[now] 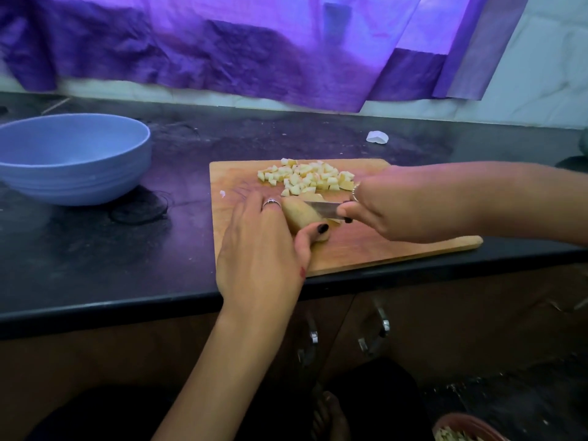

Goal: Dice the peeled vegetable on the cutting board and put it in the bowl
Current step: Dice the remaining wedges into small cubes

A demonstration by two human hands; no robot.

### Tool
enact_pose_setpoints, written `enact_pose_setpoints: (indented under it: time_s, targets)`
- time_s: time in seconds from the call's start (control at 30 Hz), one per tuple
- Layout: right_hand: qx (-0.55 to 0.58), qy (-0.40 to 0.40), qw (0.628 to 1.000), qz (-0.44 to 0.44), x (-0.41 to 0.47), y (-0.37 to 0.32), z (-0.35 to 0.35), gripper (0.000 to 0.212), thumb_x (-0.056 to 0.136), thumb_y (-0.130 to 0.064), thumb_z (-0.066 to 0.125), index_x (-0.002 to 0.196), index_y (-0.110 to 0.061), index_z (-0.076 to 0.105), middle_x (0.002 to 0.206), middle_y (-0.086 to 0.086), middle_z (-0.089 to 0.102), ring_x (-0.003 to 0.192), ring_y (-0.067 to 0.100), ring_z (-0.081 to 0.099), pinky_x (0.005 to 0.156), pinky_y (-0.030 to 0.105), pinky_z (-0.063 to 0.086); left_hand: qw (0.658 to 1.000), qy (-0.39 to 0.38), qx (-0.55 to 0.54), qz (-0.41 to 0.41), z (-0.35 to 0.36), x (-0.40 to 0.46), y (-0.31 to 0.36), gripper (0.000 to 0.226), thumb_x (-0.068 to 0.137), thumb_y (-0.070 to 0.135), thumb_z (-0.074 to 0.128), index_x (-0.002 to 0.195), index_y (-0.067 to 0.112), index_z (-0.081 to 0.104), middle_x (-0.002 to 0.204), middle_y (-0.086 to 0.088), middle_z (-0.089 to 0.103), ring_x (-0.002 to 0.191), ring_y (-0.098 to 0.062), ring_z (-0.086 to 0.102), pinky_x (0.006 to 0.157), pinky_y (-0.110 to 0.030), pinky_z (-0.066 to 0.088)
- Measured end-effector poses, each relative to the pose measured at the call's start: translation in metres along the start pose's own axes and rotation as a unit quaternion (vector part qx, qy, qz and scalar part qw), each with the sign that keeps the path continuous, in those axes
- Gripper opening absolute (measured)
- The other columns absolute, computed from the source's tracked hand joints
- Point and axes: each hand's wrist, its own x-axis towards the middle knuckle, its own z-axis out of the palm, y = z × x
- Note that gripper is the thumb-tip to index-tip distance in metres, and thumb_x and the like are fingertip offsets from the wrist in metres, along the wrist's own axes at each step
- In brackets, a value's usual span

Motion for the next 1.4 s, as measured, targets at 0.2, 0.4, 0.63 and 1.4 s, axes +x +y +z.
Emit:
enact_pose_setpoints:
  time_s: [0.2,0.4,0.63,1.4]
  targets:
    - [-0.053,0.048,0.997,-0.032,0.015,0.003,0.019,0.043,0.100,-0.043,0.027,0.065,-0.022,0.040,0.063,0.000,0.047,0.056,0.013,0.044,0.060,0.031,0.038,1.000,0.021,0.004,0.011,0.006,0.002,-0.004,0.058,0.082,0.056,0.060,0.127,0.019,0.056,0.126,0.005,0.049,0.122,-0.014,0.042,0.102,-0.026,0.033]
    - [0.013,0.062,0.998,-0.026,0.024,-0.002,0.031,0.033,0.102,-0.040,0.029,0.072,-0.034,0.040,0.067,-0.001,0.045,0.063,0.016,0.047,0.071,0.035,0.043,1.000,0.017,0.001,0.009,0.007,0.005,-0.007,0.051,0.081,0.053,0.062,0.116,0.016,0.061,0.124,0.003,0.053,0.117,-0.017,0.047,0.097,-0.033,0.042]
    - [0.009,-0.016,1.000,-0.013,0.001,0.016,0.008,0.044,0.101,-0.044,0.025,0.067,-0.026,0.047,0.072,0.013,0.062,0.059,0.027,0.058,0.059,0.034,0.049,1.000,-0.004,-0.004,0.011,0.008,0.007,-0.009,0.053,0.079,0.058,0.061,0.116,0.020,0.060,0.121,0.008,0.053,0.109,-0.014,0.052,0.092,-0.035,0.047]
    - [0.168,0.017,0.982,0.085,-0.040,0.014,0.041,0.039,0.100,-0.044,0.026,0.070,-0.024,0.040,0.071,0.001,0.048,0.061,0.018,0.046,0.058,0.032,0.038,0.998,-0.048,0.030,0.015,-0.001,0.004,-0.005,0.078,0.071,0.077,0.048,0.134,0.031,0.044,0.132,0.014,0.046,0.124,-0.010,0.041,0.096,-0.035,0.042]
